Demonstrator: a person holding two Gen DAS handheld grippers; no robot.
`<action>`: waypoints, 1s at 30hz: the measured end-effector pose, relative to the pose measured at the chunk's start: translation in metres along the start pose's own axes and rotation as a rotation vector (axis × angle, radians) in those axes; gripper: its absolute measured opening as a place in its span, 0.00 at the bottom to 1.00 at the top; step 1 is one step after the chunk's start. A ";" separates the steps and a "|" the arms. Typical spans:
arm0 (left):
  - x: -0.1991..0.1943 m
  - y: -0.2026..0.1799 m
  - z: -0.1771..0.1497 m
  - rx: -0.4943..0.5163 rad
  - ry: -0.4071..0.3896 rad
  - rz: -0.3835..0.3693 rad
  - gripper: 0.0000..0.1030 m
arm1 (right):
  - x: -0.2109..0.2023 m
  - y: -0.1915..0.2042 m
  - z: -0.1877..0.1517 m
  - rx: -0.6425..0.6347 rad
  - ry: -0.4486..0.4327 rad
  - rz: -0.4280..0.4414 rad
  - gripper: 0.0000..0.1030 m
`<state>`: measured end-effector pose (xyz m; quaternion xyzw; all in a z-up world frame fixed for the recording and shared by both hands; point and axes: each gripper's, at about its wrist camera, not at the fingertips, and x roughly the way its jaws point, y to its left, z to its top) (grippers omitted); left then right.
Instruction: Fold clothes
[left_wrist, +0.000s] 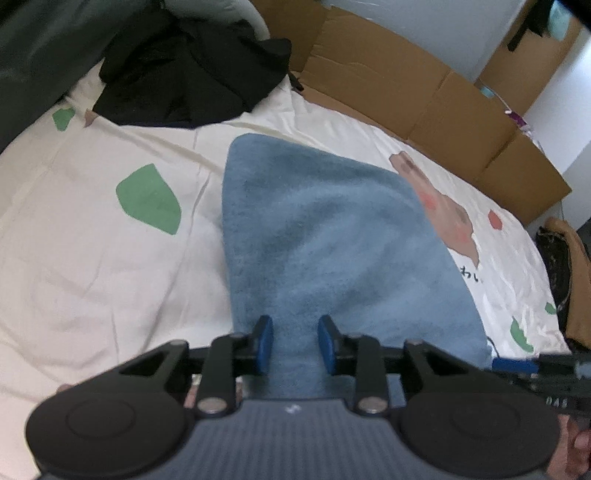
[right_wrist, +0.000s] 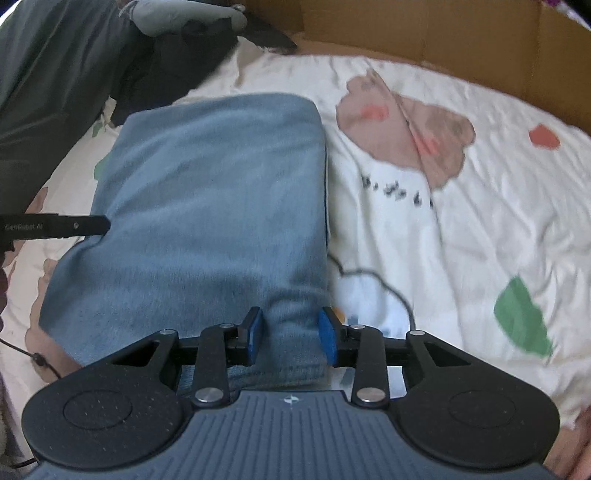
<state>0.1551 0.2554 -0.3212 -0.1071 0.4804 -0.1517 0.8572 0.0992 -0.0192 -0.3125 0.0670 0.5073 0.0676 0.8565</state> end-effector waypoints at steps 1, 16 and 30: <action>-0.001 0.000 0.000 -0.002 0.000 0.000 0.29 | -0.001 0.000 -0.003 0.016 0.005 0.000 0.34; -0.053 0.018 -0.022 -0.154 0.020 0.052 0.53 | -0.013 -0.021 0.025 0.099 0.025 0.020 0.31; -0.014 0.027 -0.013 -0.288 0.019 -0.019 0.62 | 0.037 -0.047 0.072 0.247 0.058 0.128 0.45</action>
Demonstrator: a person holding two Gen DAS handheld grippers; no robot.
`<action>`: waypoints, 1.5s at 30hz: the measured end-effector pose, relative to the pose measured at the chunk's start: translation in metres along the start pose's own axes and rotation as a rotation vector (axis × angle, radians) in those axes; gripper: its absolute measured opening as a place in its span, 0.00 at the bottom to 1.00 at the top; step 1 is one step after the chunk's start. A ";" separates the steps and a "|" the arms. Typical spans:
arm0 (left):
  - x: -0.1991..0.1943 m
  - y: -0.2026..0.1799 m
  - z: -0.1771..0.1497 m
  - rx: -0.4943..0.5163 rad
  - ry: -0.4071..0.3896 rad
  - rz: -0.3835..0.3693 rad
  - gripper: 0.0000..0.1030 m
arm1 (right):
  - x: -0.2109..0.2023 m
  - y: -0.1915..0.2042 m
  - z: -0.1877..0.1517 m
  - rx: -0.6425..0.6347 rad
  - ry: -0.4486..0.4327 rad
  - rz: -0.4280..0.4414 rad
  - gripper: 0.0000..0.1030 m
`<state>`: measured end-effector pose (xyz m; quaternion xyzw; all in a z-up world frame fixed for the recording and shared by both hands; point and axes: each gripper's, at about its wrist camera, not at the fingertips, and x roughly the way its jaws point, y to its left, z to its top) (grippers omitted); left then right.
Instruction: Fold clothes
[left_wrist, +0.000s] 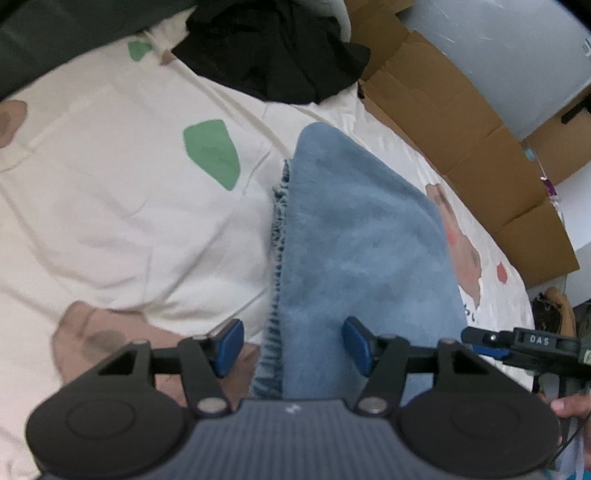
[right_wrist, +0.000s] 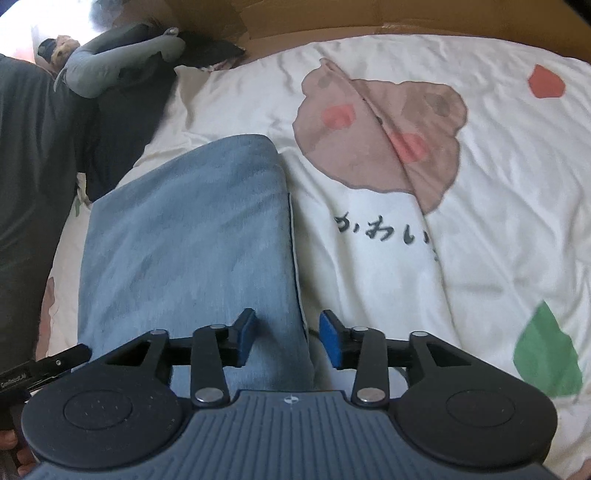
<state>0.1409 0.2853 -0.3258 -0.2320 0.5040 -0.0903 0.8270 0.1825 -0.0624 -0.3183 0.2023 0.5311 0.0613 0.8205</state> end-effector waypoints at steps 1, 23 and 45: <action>0.003 0.000 0.002 -0.004 0.002 -0.006 0.62 | 0.002 0.000 0.002 -0.002 0.006 0.006 0.45; 0.051 0.033 0.022 -0.200 0.164 -0.217 0.78 | 0.052 -0.010 0.037 0.024 0.097 0.189 0.58; 0.047 0.019 0.017 -0.107 0.187 -0.205 0.66 | 0.018 -0.014 0.048 0.092 0.075 0.240 0.30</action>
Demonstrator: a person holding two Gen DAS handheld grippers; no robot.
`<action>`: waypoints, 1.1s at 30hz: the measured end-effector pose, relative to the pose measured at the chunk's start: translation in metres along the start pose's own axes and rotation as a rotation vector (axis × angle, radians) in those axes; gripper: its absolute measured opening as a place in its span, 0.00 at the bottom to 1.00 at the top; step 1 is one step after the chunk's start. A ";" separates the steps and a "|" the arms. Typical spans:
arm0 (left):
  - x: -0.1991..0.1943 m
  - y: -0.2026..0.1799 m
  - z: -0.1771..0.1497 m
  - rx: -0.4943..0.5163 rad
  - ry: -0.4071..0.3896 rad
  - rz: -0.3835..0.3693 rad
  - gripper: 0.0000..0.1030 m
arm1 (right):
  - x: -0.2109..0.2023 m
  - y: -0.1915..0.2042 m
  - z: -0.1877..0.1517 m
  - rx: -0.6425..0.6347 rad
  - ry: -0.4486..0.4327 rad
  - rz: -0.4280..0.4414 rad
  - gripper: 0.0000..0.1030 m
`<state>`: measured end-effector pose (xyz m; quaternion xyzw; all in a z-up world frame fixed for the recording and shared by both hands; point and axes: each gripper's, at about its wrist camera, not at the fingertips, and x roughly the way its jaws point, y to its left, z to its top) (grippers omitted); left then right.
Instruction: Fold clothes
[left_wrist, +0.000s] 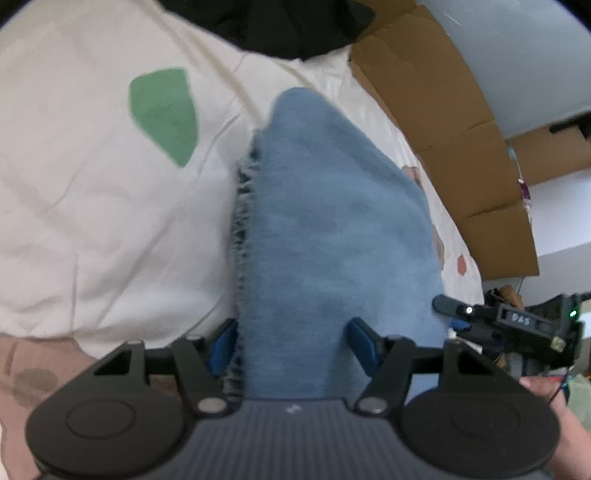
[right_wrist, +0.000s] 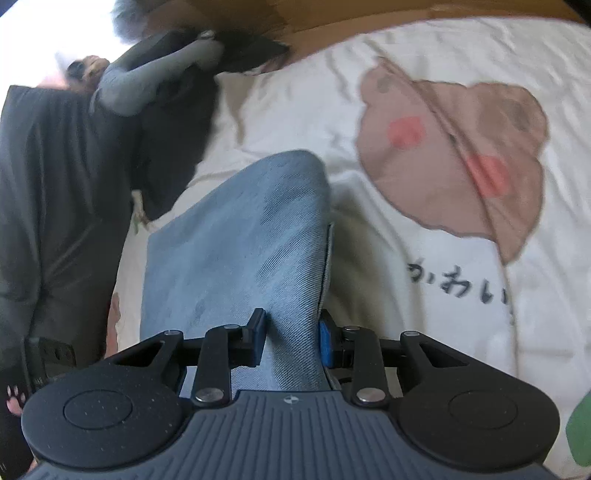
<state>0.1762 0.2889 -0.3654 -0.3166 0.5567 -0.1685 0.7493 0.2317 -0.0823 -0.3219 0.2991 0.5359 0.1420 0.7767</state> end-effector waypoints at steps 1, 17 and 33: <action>0.000 0.003 0.000 -0.016 0.004 -0.008 0.68 | 0.001 -0.006 0.000 0.026 0.001 -0.002 0.30; 0.019 -0.013 0.001 -0.010 0.104 0.013 0.72 | 0.042 -0.014 0.000 -0.033 0.105 0.092 0.46; 0.037 -0.059 0.013 0.082 0.136 0.060 0.63 | 0.000 0.012 0.016 -0.195 0.171 0.017 0.21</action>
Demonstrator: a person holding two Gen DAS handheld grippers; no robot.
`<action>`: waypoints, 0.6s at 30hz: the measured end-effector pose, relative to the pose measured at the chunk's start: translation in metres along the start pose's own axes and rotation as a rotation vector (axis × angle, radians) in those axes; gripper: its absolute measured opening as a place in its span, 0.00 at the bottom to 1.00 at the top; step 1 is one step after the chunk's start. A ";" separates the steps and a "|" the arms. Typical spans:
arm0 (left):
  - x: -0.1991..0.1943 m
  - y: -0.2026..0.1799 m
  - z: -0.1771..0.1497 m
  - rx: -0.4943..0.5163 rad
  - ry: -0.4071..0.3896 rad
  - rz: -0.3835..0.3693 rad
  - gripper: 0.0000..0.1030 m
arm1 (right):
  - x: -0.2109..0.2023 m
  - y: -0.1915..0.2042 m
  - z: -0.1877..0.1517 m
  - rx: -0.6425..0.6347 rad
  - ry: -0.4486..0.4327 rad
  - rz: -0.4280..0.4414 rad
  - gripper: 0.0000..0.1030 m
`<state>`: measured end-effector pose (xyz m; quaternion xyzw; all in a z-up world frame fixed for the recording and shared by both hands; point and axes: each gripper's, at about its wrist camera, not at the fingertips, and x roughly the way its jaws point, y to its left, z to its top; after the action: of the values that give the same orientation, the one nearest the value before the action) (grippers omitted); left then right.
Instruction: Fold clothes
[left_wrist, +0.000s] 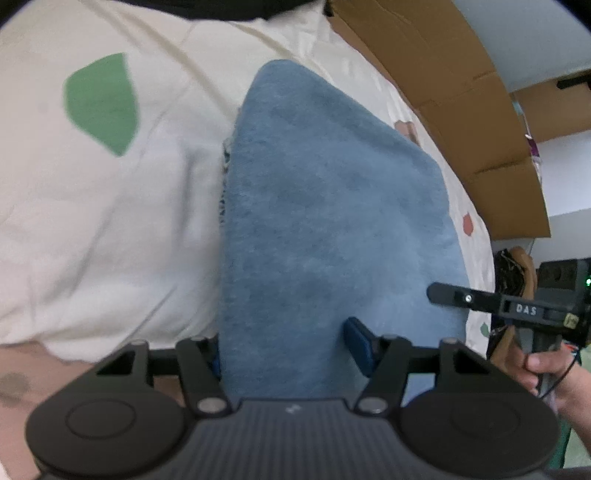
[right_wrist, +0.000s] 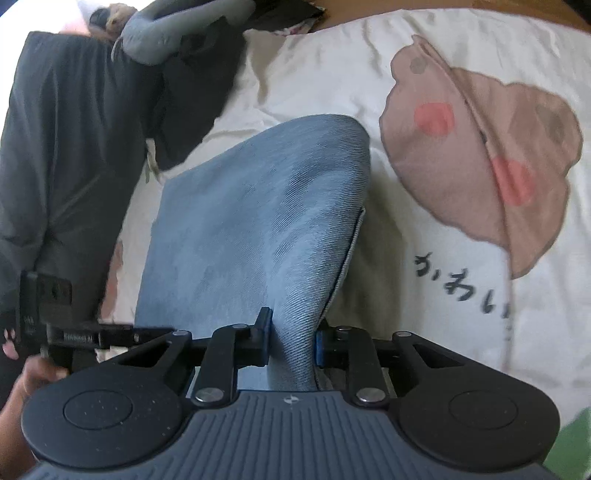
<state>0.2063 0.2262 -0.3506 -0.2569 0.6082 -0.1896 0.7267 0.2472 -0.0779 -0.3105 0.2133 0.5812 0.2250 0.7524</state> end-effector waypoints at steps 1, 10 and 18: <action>0.001 -0.003 0.001 0.005 0.000 -0.006 0.63 | -0.005 -0.001 0.000 -0.007 0.008 -0.011 0.21; 0.037 -0.048 0.011 0.072 0.025 -0.047 0.63 | -0.054 -0.032 0.010 0.027 -0.011 -0.089 0.21; 0.065 -0.096 0.016 0.144 0.081 -0.033 0.62 | -0.082 -0.057 0.007 -0.024 0.045 -0.151 0.21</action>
<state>0.2378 0.1142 -0.3417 -0.2062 0.6176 -0.2549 0.7150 0.2410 -0.1728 -0.2784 0.1547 0.6098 0.1790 0.7564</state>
